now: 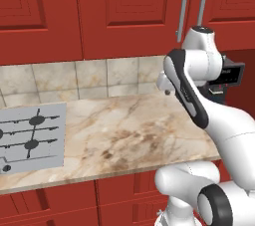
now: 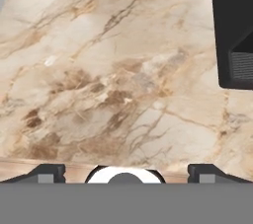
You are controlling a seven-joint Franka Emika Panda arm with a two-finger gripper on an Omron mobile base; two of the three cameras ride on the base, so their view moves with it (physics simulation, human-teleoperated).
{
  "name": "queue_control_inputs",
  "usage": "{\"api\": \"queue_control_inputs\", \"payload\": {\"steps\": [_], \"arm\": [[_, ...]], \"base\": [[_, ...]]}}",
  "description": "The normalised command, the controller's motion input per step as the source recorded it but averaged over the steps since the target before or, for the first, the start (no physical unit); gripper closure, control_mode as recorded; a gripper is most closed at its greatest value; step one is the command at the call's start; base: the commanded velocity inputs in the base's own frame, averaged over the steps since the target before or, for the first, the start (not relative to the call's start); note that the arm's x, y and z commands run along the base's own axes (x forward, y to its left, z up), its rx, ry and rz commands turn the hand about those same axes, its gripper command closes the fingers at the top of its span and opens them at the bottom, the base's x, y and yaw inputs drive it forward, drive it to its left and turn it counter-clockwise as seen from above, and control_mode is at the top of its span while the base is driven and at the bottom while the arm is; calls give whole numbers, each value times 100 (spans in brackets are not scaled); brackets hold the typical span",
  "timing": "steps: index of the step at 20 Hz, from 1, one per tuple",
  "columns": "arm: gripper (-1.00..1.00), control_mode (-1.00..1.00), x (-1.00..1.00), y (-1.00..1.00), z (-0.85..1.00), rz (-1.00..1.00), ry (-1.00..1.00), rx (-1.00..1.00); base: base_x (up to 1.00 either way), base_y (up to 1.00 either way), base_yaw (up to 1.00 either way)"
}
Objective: Move the bowls from the cabinet to the plates on the dining table.
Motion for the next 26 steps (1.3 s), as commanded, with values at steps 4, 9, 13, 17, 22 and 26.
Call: {"api": "queue_control_inputs", "payload": {"steps": [4, 9, 13, 17, 22, 26], "arm": [[-100, -100, -20, 0, 0, 0, -4, 0], [-100, -100, -23, 0, 0, 0, -6, 0], [-100, -100, -15, 2, 0, 0, -2, 0], [-100, -100, -9, 11, 0, 1, 0, 0], [-100, -100, 0, 20, 0, 0, 0, 0], [-100, -100, -9, 20, 0, 0, -4, 0]], "base": [[0, 0, 0], [0, 0, 0], [0, 0, 0], [0, 0, 0], [0, 0, 0], [0, 0, 0]]}}
